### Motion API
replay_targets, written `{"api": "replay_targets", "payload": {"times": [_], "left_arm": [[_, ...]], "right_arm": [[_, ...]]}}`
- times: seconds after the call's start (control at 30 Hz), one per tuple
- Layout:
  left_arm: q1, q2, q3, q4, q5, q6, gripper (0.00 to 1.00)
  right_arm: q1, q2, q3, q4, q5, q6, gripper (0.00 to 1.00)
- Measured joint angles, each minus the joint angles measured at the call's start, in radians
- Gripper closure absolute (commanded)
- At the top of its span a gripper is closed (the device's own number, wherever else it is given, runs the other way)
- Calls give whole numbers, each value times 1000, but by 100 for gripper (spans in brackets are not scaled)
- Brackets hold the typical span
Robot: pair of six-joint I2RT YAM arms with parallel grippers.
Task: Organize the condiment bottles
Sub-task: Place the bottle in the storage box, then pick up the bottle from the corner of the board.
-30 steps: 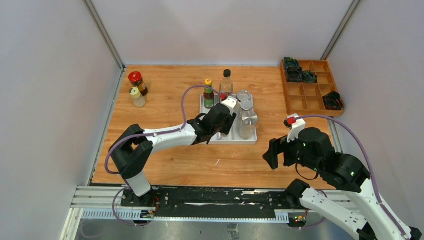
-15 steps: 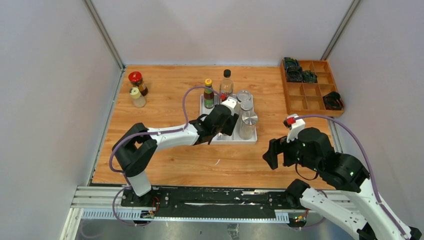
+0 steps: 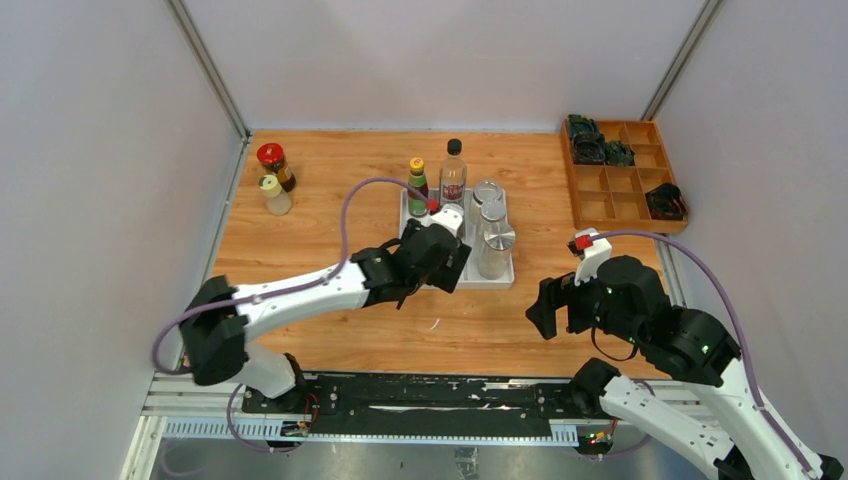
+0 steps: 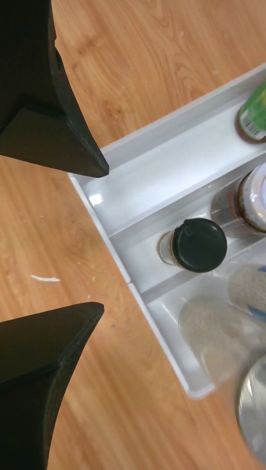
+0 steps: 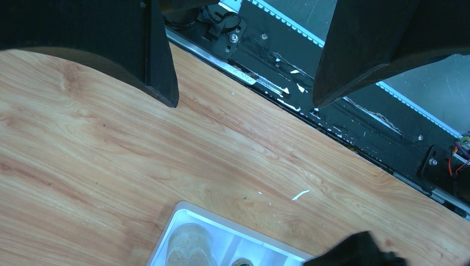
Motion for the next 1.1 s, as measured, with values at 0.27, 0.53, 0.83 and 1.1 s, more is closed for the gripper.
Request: {"api": "replay_targets", "payload": {"times": [0.27,0.53,0.83,1.1], "left_arm": [[231,-275,62,-107,-92,-6,0],[606,53,319,-108,-178,58,0],[775,388,569,-64,-302,114,0],[779,463,615,19,-478,134,0]], "right_arm": [[0,0,-6,13,-11,0,4],[0,-2,-6,14,-25,0,4],[0,8,-6,14,-26,-1,4],[0,65,-15,38,-30,-2,4]]}}
